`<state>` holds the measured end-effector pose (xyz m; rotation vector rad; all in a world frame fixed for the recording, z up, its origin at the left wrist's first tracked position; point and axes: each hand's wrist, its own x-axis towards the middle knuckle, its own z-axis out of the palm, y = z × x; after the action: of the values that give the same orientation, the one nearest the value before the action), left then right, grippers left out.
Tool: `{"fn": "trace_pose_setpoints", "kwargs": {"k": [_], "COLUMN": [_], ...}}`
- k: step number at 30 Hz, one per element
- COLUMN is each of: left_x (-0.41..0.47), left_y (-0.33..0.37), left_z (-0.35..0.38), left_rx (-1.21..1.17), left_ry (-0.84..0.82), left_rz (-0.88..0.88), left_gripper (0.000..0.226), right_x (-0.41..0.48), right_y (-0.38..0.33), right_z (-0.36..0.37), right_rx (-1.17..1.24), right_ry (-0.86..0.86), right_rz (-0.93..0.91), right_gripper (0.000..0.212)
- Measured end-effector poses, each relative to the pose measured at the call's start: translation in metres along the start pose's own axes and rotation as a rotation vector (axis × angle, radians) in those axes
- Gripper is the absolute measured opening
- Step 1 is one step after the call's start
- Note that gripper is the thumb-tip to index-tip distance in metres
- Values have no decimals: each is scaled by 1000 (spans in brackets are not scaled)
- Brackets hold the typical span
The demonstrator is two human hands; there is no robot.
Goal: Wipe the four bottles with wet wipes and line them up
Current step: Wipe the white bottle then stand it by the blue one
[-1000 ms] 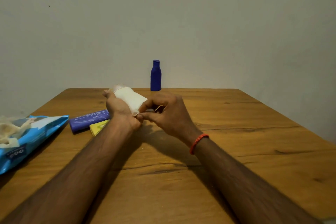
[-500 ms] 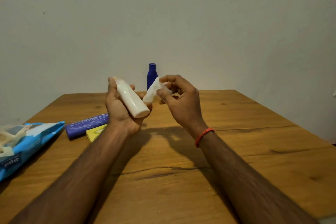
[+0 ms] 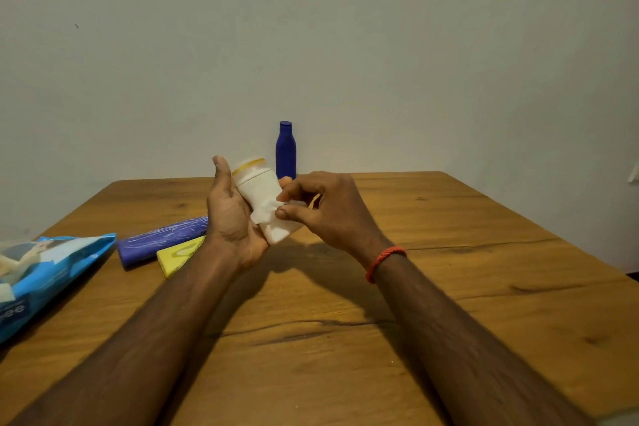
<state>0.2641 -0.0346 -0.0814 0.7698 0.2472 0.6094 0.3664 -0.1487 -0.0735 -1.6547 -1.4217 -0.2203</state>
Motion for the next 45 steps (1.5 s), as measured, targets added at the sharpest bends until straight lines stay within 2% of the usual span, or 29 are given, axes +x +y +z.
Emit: {"fn": "trace_pose_setpoints", "kwargs": {"k": [3, 7, 9, 12, 16, 20, 22, 25, 28, 30, 33, 40, 43, 45], "left_x": [-4, -9, -11, -8, -6, -4, -3, -2, 0, -1, -3, -3, -5, -7], "left_y": [-3, -18, -22, -23, -20, -5, 1, 1, -4, -4, -4, -4, -7, -8], "left_z": [4, 17, 20, 17, 12, 6, 3, 1, 2, 5, 7, 1, 3, 6], "left_rx": [144, 321, 361, 424, 349, 186, 171, 213, 294, 334, 442, 676, 777, 806], "left_ry": [-67, -136, -137, -132, -61, -123, -130, -118, 24, 104, 120, 124, 64, 34], "left_rz": [-20, -1, 11, 77, 109, 63, 54, 37, 84, 127, 205, 237, 276, 309], "left_gripper": [102, 92, 90, 96, 96, 104, 101, 83, 59, 57, 50, 88, 80, 70], "right_x": [2, 5, 4, 2, 2, 2, 3, 3, 2, 2, 3, 2, 3, 3], "right_y": [4, 8, 5, -3, -8, -5, 0, 7, 11, 10, 7, 7, 10, 12], "right_z": [3, -1, -2, 3, 5, -11, -17, -20, -17, -12, 0, 1, 1, 1], "right_rx": [-53, -45, -24, -29, -34, 35, 42, 42, 50, 108, 122, 306, 337, 344], "right_ry": [182, 429, 491, 411, 140, -198, -287, -250, -125, -26, 29, -71, -146, -184], "right_rz": [-1, 27, 16, -89, -275, -220, -148, -61, 6, 78, 166, 310, 382, 385], "right_gripper": [20, 14, 15, 17, 20, 22, 21, 19, 13, 12, 26, 36, 53, 53]}}
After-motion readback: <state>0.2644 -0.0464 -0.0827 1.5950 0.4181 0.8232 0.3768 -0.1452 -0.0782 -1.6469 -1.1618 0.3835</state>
